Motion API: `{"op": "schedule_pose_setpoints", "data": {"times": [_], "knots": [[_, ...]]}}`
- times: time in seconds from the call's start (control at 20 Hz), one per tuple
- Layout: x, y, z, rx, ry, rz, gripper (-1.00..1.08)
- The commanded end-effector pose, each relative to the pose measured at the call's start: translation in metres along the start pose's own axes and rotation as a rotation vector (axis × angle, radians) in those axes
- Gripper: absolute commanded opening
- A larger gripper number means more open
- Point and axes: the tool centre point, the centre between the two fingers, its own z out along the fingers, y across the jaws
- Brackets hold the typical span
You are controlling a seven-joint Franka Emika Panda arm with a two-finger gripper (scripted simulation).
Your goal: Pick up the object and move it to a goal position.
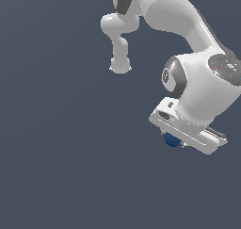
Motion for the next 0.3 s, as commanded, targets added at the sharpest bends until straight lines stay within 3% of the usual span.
{"op": "schedule_pose_setpoints", "data": {"times": [0.0,0.25], "knots": [[0.0006,-0.0033,-0.0034,0.0,0.0,0.0,-1.0],[0.0008,-0.0054,-0.0051,0.0,0.0,0.0,-1.0]]}}
